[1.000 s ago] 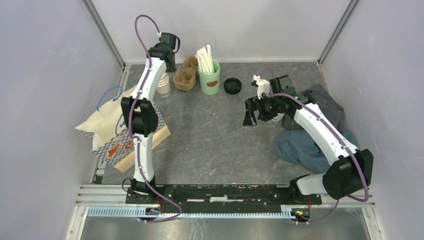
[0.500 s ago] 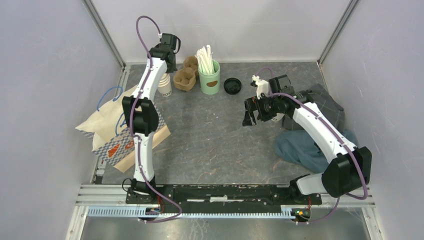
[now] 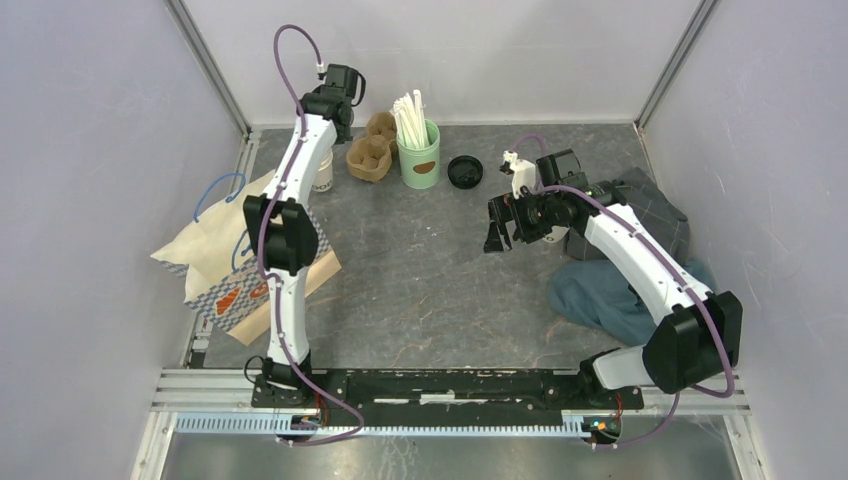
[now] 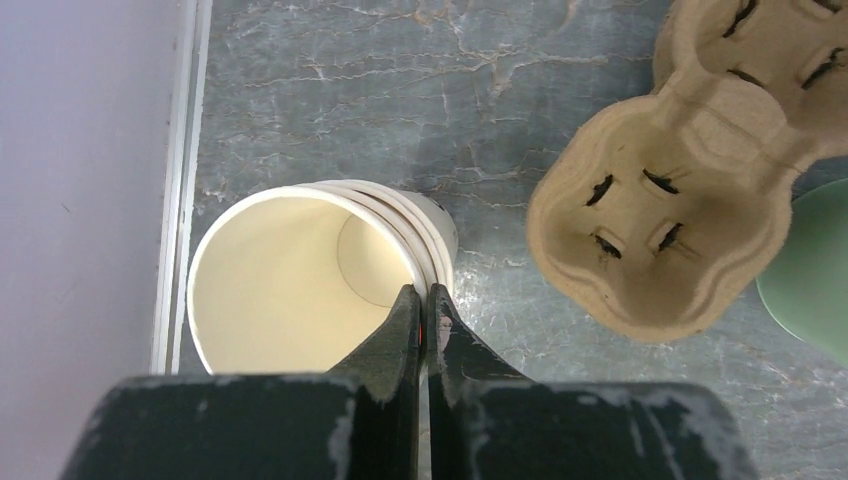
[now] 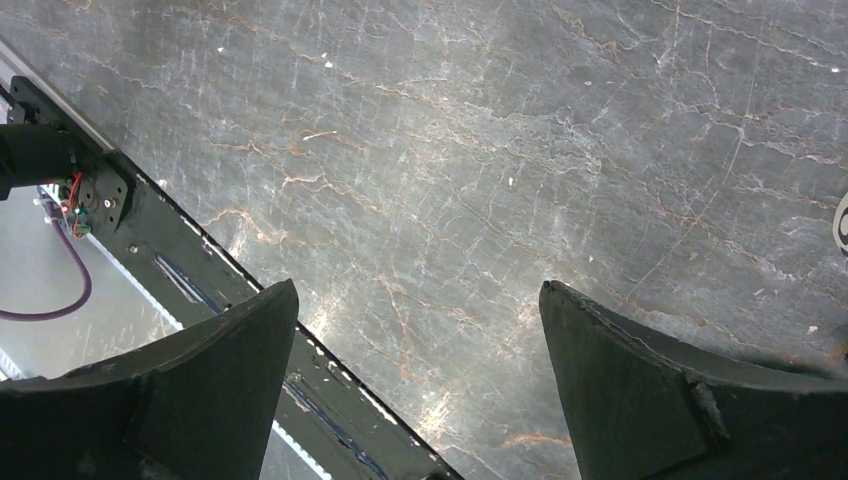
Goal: Pack the takeout coffee
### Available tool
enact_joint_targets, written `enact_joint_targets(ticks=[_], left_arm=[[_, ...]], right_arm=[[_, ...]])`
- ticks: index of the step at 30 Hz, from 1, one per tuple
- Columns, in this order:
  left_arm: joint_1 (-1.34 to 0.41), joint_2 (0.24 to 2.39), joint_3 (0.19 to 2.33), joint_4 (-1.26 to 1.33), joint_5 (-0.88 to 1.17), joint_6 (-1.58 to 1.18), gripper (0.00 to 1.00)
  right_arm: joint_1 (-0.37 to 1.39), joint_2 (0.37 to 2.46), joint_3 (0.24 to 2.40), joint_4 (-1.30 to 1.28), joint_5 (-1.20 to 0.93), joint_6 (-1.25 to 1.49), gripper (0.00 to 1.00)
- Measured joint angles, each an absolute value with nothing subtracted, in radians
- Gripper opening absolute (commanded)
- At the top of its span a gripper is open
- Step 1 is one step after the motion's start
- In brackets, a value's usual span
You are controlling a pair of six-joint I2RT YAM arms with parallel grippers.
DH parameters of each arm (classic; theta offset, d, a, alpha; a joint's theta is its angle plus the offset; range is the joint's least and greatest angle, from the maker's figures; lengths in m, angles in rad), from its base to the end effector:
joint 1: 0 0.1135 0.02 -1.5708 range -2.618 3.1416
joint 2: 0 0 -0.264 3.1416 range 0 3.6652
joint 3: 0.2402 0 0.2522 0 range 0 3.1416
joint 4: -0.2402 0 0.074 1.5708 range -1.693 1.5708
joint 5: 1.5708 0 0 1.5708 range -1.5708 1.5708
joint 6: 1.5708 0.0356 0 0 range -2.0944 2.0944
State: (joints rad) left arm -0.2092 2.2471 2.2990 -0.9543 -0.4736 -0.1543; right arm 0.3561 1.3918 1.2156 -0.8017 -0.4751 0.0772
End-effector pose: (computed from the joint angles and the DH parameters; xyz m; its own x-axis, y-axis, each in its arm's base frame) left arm 0.4849 -0.0863 0.3091 -0.7445 0.0182 -0.6674 -0.2086 0.9432 0.2584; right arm 0.2602 0.1142 0.3018 -0.8174 -0.2308 -0.5278 -0.4880 0.7644 0.4213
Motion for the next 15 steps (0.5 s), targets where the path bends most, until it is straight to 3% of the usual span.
enact_joint_targets(ticks=[9,15], left_arm=[[-0.221,2.191,2.326,-0.992,-0.547,-0.164,0.02],[-0.185,2.183,2.306,-1.025,-0.490,-0.212,0.02]], right_arm=[[0.372,1.393,1.216,-0.798,-0.491,0.077,0.98],[0.378,1.393,1.216,-0.795,-0.493,0.077,0.98]])
